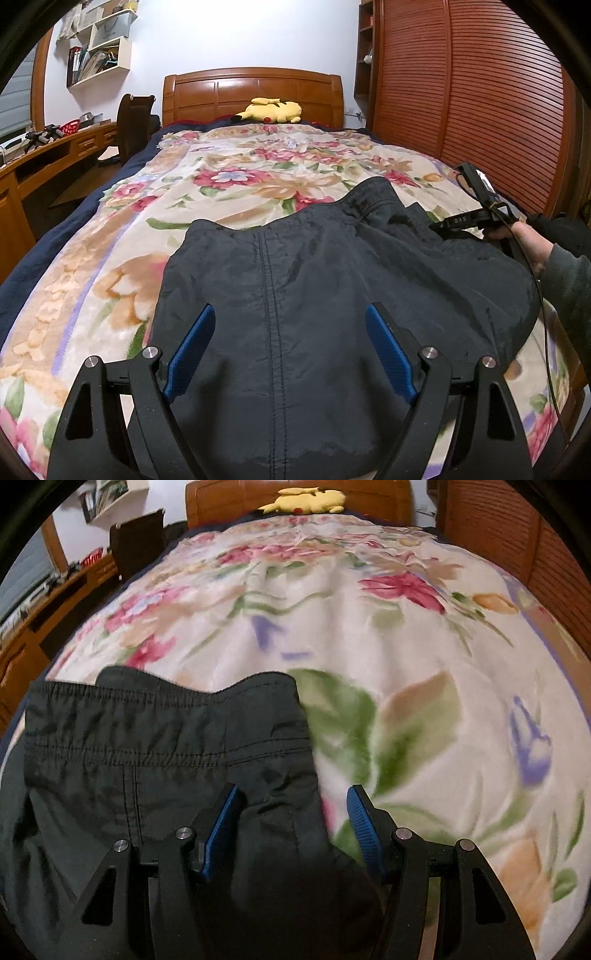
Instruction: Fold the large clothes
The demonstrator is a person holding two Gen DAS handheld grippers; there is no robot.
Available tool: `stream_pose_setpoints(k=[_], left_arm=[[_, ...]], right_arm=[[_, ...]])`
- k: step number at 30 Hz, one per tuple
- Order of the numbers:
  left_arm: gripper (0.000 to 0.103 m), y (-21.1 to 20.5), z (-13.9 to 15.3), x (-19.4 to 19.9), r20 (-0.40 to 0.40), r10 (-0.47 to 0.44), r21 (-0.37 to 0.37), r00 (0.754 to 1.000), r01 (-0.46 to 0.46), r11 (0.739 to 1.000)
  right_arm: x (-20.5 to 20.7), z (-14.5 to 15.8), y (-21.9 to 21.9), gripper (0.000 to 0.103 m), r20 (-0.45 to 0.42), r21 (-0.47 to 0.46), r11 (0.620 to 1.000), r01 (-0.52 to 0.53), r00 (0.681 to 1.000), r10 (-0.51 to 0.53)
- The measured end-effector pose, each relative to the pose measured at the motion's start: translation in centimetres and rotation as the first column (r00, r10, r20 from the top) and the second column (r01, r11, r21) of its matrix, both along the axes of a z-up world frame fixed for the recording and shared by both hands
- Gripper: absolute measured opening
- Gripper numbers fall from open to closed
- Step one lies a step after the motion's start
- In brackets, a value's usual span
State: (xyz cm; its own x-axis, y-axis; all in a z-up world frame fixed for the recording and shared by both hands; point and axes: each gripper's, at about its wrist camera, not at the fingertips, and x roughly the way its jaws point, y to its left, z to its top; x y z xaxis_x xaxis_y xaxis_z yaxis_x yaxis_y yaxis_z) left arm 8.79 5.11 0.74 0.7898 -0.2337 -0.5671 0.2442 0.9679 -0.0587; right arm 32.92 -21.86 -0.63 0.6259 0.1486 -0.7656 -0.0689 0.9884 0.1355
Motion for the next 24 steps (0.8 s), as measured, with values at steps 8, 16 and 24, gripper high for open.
stream_pose_setpoints(k=[8, 16, 24], left_arm=[[0.084, -0.4, 0.0, -0.1, 0.000, -0.006, 0.011, 1.000, 0.006, 1.000], [0.084, -0.6, -0.1, -0.3, -0.001, -0.013, 0.021, 1.000, 0.013, 1.000], [0.084, -0.4, 0.0, -0.3, 0.004, -0.004, 0.017, 1.000, 0.004, 1.000]], right_arm=[[-2.3, -0.2, 1.3, 0.024, 0.021, -0.069, 0.995, -0.077, 0.997, 0.079], [-5.6, 3.8, 1.1, 0.008, 0.189, -0.183, 0.983, -0.024, 0.980, 0.059], [-6.0, 3.5, -1.3, 0.007, 0.173, -0.254, 0.955, 0.156, 0.978, -0.113]])
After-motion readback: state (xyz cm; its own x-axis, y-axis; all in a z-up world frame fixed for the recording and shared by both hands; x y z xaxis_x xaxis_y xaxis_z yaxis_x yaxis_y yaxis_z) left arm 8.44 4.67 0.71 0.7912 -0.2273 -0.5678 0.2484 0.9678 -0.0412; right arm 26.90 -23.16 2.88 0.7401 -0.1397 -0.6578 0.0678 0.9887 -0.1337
